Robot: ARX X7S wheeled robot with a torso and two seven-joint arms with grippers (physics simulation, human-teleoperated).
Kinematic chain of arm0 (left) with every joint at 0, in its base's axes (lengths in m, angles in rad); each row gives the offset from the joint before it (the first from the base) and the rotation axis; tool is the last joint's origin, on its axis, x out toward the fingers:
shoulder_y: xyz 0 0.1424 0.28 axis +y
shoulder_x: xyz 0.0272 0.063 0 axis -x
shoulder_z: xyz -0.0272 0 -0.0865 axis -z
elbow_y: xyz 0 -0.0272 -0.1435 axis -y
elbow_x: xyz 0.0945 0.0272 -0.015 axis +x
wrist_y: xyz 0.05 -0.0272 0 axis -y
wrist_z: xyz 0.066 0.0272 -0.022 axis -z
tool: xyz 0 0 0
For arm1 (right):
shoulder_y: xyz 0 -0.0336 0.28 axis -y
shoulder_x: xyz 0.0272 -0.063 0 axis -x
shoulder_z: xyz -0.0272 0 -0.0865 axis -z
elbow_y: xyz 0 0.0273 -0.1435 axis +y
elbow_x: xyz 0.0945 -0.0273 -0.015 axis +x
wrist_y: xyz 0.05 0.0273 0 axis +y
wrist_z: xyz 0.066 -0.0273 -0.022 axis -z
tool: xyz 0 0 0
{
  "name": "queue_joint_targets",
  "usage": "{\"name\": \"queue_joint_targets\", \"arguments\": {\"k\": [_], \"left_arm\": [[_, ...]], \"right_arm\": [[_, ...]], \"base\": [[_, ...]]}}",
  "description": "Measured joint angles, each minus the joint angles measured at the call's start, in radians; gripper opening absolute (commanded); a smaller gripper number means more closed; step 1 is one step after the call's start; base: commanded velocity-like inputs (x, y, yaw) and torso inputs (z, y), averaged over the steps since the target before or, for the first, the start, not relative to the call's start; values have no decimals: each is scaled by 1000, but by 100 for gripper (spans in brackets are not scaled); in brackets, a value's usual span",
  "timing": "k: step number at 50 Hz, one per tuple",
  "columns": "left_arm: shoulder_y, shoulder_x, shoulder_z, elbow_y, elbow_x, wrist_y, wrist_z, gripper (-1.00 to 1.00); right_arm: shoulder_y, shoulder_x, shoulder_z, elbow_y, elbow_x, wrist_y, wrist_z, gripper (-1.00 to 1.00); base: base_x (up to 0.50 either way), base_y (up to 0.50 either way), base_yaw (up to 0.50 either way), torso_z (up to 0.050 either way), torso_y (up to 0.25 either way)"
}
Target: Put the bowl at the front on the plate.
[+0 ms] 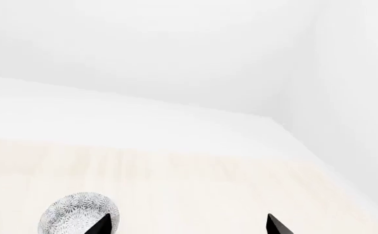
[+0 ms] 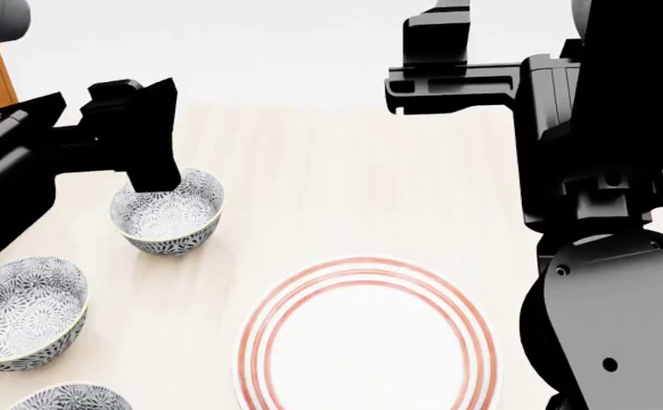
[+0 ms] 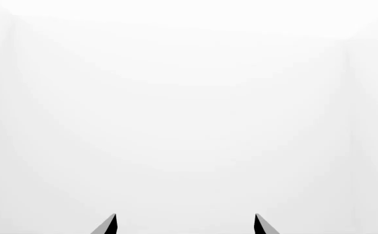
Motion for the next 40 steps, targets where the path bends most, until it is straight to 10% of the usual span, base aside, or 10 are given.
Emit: {"name": "queue_joint_targets", "arguments": {"k": [40], "left_arm": [[72, -90, 143, -176, -364, 79, -320, 100]], "right_arm": [[-5, 9, -3, 2, 11, -12, 11, 100]], "base": [[0, 0, 0, 0, 0]]}}
